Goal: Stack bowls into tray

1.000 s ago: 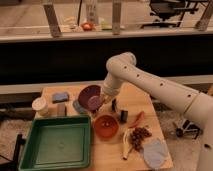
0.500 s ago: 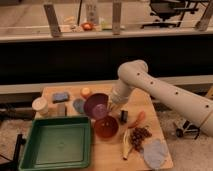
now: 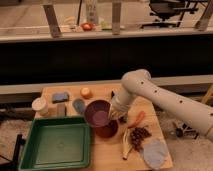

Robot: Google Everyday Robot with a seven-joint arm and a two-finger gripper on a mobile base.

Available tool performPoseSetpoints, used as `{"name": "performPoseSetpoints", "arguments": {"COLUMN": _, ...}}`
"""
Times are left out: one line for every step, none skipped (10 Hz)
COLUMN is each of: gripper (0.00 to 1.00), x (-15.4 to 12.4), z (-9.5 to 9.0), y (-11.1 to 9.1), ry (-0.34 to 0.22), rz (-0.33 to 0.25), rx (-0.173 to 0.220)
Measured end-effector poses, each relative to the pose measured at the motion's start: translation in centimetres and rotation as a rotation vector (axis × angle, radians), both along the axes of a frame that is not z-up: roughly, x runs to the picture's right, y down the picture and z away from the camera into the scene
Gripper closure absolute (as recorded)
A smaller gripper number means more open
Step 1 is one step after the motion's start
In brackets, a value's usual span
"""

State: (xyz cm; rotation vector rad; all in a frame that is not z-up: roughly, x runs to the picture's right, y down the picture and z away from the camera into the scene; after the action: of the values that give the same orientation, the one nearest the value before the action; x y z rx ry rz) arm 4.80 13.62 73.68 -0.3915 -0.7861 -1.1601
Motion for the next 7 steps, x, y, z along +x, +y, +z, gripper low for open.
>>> {"name": "performPoseSetpoints", "arguments": {"gripper": 1.00, "x": 0.1, "z": 0.0, "y": 0.5, "ry": -0.001, "rz": -0.003, "rx": -0.004}}
{"name": "performPoseSetpoints", "arguments": {"gripper": 1.00, "x": 0.6, "z": 0.0, "y": 1.0, "ry": 0.002, "rz": -0.004, "rx": -0.008}}
{"name": "performPoseSetpoints", "arguments": {"gripper": 0.99, "x": 1.0, "z": -0.1, "y": 1.3, "ry": 0.004, "rz": -0.004, "rx": -0.008}}
{"name": "performPoseSetpoints", "arguments": {"gripper": 0.93, "x": 1.4, "z": 0.0, "y": 1.6, "ry": 0.008, "rz": -0.002, "rx": -0.004}}
{"name": "performPoseSetpoints", "arguments": {"gripper": 0.82, "x": 2.0, "z": 0.1, "y": 1.9, "ry": 0.015, "rz": 0.003, "rx": -0.004}}
{"name": "performPoseSetpoints", "arguments": {"gripper": 0.72, "x": 2.3, "z": 0.3, "y": 2.1, "ry": 0.019, "rz": 0.005, "rx": -0.007}}
{"name": "performPoseSetpoints", "arguments": {"gripper": 0.61, "x": 2.5, "z": 0.5, "y": 2.3, "ry": 0.021, "rz": 0.007, "rx": -0.010}}
